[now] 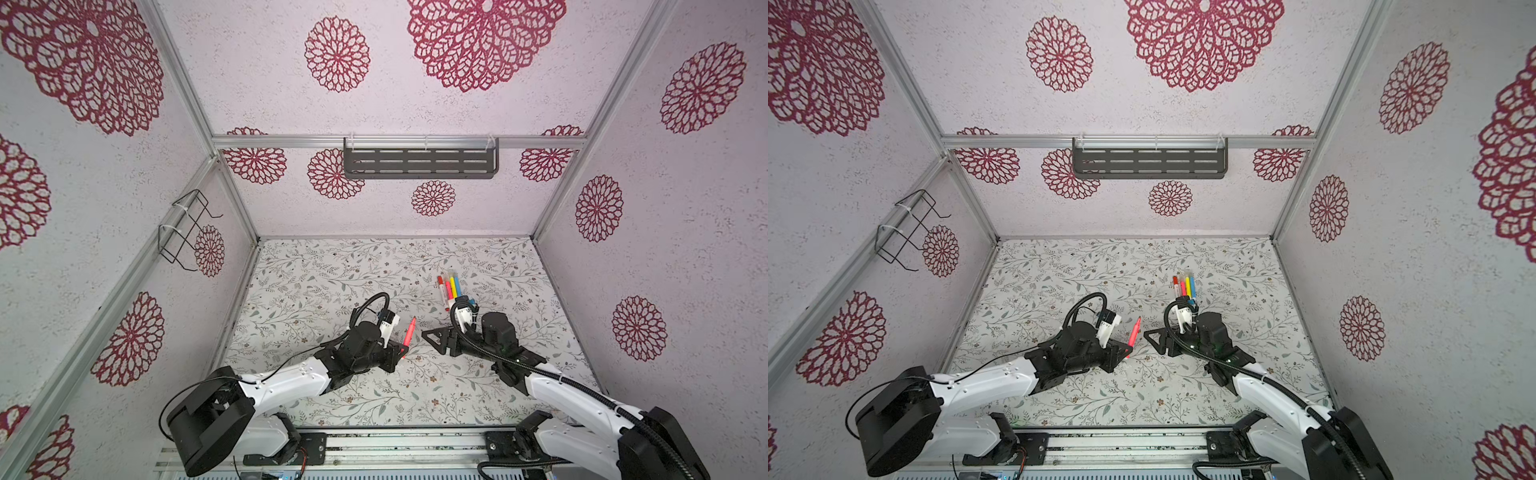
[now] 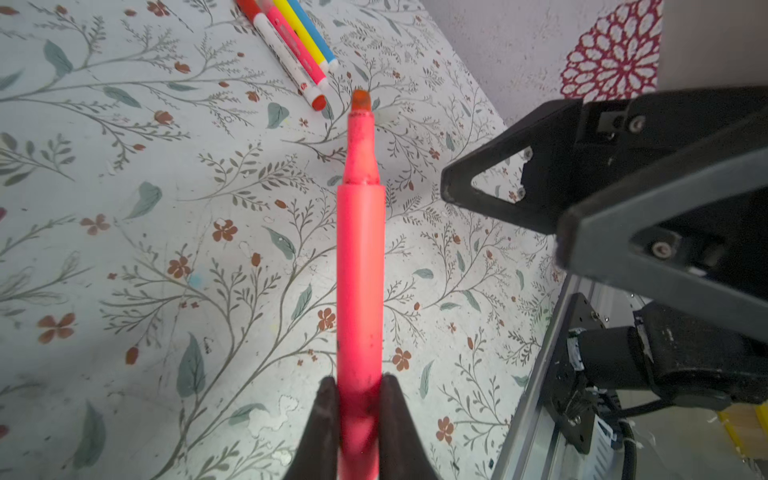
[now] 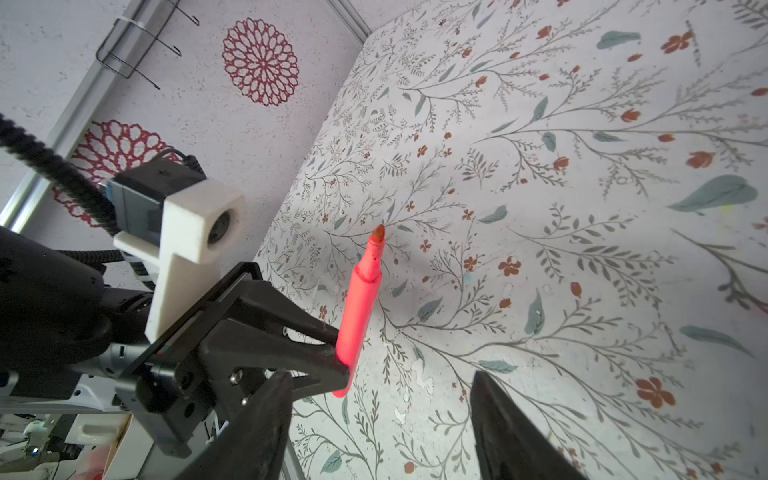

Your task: Insert the pens into the pen caps

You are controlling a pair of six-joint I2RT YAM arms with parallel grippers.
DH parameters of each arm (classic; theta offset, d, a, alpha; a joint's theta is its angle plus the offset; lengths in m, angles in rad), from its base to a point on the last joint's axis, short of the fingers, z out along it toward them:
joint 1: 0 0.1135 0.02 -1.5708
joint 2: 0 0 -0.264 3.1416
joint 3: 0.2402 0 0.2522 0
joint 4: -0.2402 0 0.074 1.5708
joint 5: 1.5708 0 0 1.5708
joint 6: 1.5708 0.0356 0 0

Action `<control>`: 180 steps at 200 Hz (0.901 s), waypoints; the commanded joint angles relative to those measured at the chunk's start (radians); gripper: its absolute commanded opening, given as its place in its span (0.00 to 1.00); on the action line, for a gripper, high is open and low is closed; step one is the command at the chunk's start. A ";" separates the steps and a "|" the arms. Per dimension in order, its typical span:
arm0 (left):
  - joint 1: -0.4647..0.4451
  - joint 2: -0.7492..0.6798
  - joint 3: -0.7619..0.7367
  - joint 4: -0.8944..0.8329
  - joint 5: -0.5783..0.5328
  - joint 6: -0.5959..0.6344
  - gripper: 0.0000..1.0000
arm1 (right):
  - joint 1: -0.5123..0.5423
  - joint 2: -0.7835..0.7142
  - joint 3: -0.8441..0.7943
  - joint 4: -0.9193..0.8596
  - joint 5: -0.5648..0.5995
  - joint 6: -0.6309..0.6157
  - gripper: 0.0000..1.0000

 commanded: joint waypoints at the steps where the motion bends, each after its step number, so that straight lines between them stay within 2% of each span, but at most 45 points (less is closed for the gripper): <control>1: -0.026 -0.032 -0.004 0.059 -0.032 -0.022 0.08 | 0.007 0.029 0.016 0.129 -0.048 0.044 0.66; 57: -0.056 -0.033 -0.005 0.070 -0.043 -0.024 0.08 | 0.031 0.140 0.033 0.262 -0.100 0.087 0.60; 91: -0.062 -0.037 -0.005 0.069 -0.034 -0.019 0.08 | 0.046 0.193 0.050 0.301 -0.106 0.101 0.53; 101: -0.063 -0.038 -0.007 0.068 -0.034 -0.016 0.08 | 0.048 0.205 0.057 0.306 -0.109 0.102 0.48; 134: -0.065 -0.049 -0.018 0.070 -0.027 -0.015 0.09 | 0.051 0.221 0.060 0.317 -0.108 0.107 0.20; 149: -0.065 -0.052 -0.021 0.072 -0.019 -0.015 0.10 | 0.053 0.223 0.058 0.319 -0.109 0.108 0.11; 164: -0.065 -0.049 -0.018 0.070 -0.022 -0.020 0.18 | 0.057 0.222 0.058 0.320 -0.109 0.109 0.08; 180: -0.064 -0.044 -0.011 0.063 -0.042 -0.022 0.38 | 0.064 0.221 0.056 0.324 -0.109 0.112 0.06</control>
